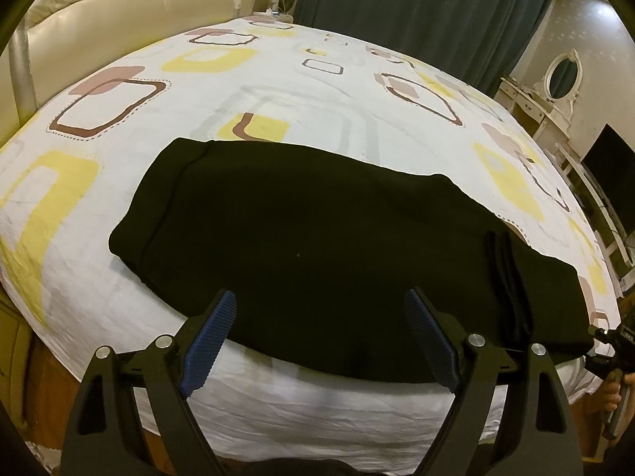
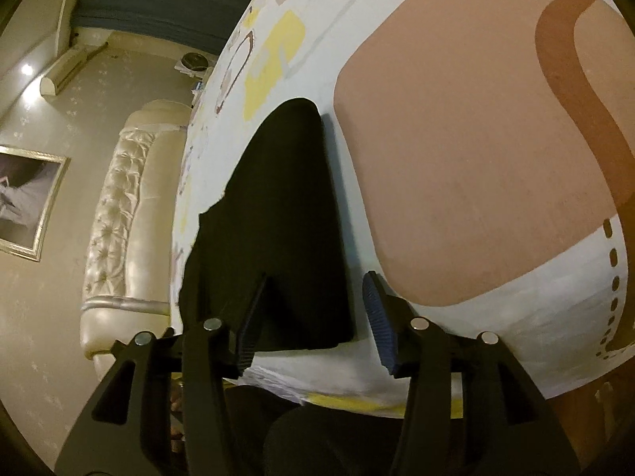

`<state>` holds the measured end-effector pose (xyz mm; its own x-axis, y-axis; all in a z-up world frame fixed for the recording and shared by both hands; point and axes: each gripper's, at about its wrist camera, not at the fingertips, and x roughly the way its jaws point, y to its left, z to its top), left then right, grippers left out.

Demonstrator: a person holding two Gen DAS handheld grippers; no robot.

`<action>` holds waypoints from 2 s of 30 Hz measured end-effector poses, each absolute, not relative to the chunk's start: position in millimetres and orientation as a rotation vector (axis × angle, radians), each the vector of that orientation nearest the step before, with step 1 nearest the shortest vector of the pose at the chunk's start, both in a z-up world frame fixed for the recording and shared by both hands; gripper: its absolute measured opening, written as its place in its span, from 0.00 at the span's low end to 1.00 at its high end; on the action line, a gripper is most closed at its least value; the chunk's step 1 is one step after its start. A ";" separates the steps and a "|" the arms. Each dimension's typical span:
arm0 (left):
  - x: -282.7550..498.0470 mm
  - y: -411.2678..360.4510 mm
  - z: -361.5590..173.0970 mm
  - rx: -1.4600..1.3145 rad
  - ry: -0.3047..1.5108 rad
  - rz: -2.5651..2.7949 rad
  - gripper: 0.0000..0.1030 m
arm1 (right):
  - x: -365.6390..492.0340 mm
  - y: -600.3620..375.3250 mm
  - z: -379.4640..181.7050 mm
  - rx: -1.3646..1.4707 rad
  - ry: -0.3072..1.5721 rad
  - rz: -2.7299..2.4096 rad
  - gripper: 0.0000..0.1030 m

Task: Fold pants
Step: 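Lift the pants end with the right tool while the left tool grasps the pants edge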

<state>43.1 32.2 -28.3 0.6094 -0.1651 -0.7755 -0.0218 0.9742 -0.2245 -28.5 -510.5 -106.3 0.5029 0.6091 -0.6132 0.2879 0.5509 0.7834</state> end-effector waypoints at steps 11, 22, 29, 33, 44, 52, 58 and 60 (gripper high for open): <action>43.4 32.1 -29.0 -0.213 0.916 -0.083 0.83 | -33.9 -499.5 -105.8 0.870 1.110 0.159 0.21; 43.5 31.8 -29.3 -0.198 0.911 -0.083 0.83 | -32.9 -498.9 -105.3 0.951 1.076 0.143 0.27; 44.0 34.3 -30.2 -0.199 0.914 -0.072 0.83 | -37.0 -488.6 -46.9 0.857 0.926 0.079 0.40; 43.2 37.0 -29.9 -0.196 0.913 -0.067 0.83 | -20.4 -450.3 -40.8 0.869 0.932 0.214 0.42; 59.8 89.8 -29.8 -0.365 0.940 -0.059 0.83 | -2.2 -416.1 -84.3 0.867 1.069 0.270 0.42; 72.2 188.3 -33.2 -0.652 0.915 -0.012 0.83 | -6.6 -411.1 -81.8 0.829 1.050 0.293 0.53; 91.4 218.3 -64.2 -0.701 1.018 -0.065 0.83 | -6.5 -404.5 -79.0 0.798 1.044 0.298 0.57; 97.4 217.7 -74.0 -0.722 1.047 -0.107 0.83 | -6.5 -404.3 -79.2 0.800 1.042 0.298 0.57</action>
<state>97.4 217.7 -74.0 0.5171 -0.4100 -0.7513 -0.2492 0.7676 -0.5905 -6.5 -404.3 -79.2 0.4967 0.5728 -0.6520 0.1416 0.6877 0.7121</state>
